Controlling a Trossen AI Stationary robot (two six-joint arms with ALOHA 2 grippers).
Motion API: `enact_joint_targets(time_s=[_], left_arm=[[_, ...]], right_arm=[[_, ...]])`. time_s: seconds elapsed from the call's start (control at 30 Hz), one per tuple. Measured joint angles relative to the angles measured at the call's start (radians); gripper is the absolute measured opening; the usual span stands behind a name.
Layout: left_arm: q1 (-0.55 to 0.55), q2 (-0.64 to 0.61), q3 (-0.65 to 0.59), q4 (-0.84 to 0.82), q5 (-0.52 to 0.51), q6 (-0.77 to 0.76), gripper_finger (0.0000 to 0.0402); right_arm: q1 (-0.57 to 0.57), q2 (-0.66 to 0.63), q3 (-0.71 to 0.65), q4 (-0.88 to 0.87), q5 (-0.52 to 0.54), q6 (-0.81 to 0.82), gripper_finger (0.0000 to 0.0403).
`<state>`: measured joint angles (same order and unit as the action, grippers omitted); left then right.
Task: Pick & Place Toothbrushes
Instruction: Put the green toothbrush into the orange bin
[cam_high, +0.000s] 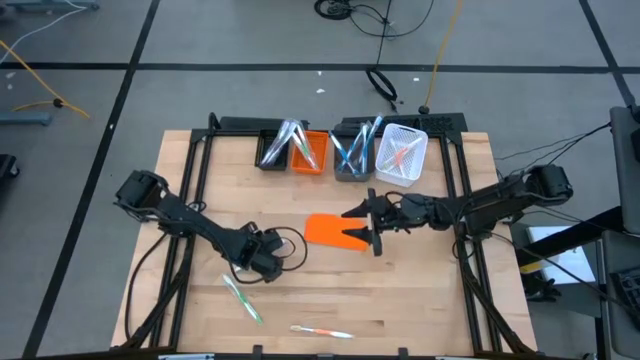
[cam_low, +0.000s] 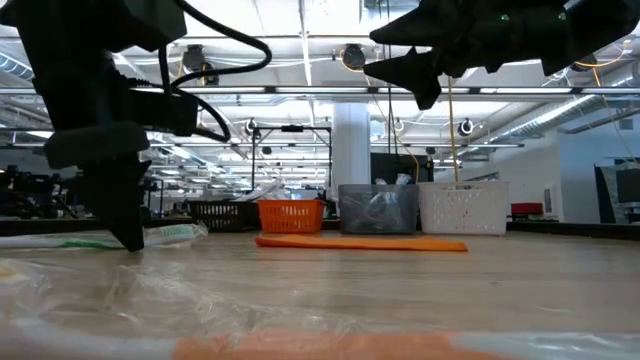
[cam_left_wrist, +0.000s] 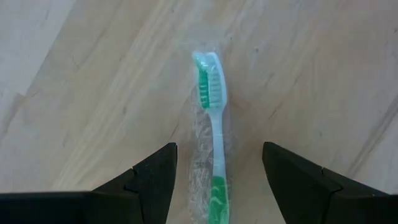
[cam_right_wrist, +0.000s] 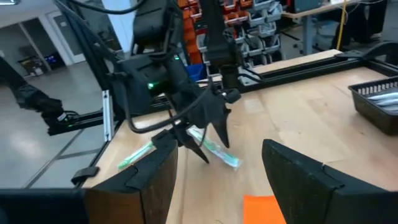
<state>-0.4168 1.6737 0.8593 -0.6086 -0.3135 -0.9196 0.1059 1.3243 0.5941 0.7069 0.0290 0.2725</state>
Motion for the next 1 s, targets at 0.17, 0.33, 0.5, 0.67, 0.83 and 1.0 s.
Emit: enact_joint_targets(time_s=[0.17, 0.33, 0.5, 0.67, 0.83, 1.0], left_arm=[[-0.001, 0.013, 0.003, 0.005, -0.002, -0.011, 0.0238], [-0.001, 0.014, 0.003, 0.01, 0.006, -0.022, 0.0203], [-0.001, 0.015, 0.002, 0.013, 0.029, -0.024, 0.0118], [-0.001, 0.016, 0.002, 0.028, 0.036, -0.018, 0.002], [-0.001, 0.016, 0.001, 0.037, 0.035, -0.043, 0.0007], [-0.001, 0.016, 0.001, 0.038, 0.033, -0.066, 0.0004]], right_arm=[[0.026, 0.0, 0.0, 0.001, 0.032, -0.007, 0.0226], [0.043, 0.0, 0.0, 0.0, 0.053, -0.027, 0.0222], [0.047, 0.0, 0.0, 0.0, 0.053, -0.026, 0.0221], [0.047, 0.0, 0.0, -0.001, 0.053, -0.026, 0.0218], [0.047, 0.0, 0.0, -0.008, 0.053, -0.026, 0.0215], [0.047, 0.0, 0.0, -0.009, 0.053, -0.026, 0.0214]])
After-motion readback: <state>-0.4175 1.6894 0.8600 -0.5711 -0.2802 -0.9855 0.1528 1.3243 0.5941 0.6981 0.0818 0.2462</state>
